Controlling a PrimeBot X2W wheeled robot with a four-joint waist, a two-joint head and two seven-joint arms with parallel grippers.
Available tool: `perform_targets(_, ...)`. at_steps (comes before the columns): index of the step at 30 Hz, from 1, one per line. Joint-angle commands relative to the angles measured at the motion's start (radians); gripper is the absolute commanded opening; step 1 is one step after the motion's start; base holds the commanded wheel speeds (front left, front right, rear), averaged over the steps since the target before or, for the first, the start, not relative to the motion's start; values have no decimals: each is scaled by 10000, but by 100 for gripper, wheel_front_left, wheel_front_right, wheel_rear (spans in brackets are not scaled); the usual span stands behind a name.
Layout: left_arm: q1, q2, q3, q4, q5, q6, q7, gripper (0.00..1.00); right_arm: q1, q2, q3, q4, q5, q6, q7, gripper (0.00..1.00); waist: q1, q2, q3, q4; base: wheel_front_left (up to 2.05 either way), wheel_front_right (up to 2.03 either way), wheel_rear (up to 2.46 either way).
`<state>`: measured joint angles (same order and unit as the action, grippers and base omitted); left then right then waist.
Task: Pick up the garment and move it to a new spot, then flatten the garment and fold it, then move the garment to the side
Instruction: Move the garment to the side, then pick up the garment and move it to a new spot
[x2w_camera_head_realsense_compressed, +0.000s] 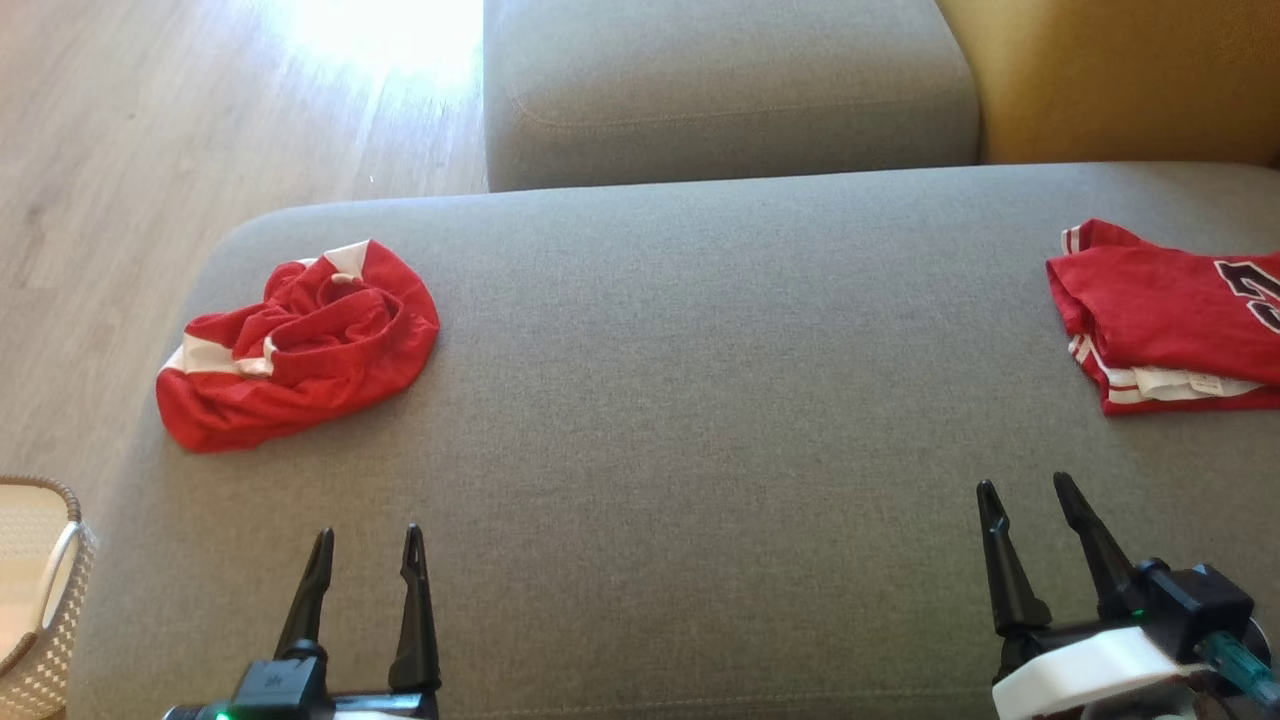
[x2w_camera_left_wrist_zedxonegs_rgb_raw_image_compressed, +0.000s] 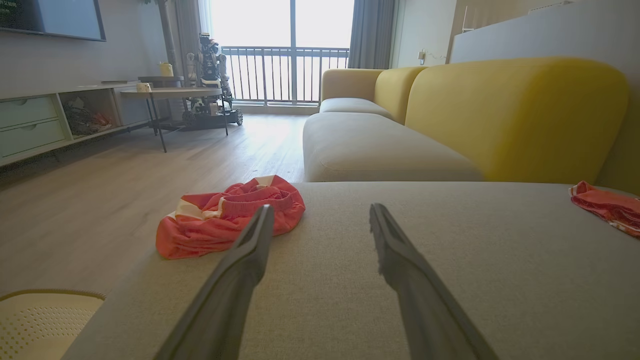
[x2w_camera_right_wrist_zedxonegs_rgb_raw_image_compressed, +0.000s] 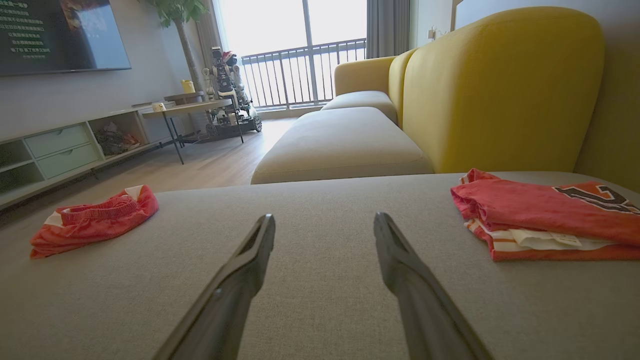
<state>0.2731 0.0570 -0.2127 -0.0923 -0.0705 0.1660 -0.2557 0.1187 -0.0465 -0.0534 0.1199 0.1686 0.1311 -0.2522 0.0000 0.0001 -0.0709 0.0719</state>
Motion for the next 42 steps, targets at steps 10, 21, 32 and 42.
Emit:
perform_targets(10, -121, -68, 486, -216, 102, -164, -61, 100, -92, -38, 410, -287, 240, -4, -95, 100, 0, -1, -229, -31, 0, 0, 0)
perform_targets(21, -119, -68, 421, -159, 170, -188, -61, 100, -7, -38, 550, -229, 239, -4, -95, 100, 0, -1, -198, 154, 0, 0, 0)
perform_targets(32, -66, -68, 385, -60, 320, -119, -61, 100, 286, -38, 1063, -227, 446, -4, -95, 100, 0, -1, -326, 1748, 0, 0, 0)
perform_targets(42, 216, 18, 693, -343, 469, -126, -61, 100, 193, -38, 1906, -249, 808, -4, -95, 100, 0, -1, -302, 3562, 0, 0, 0)
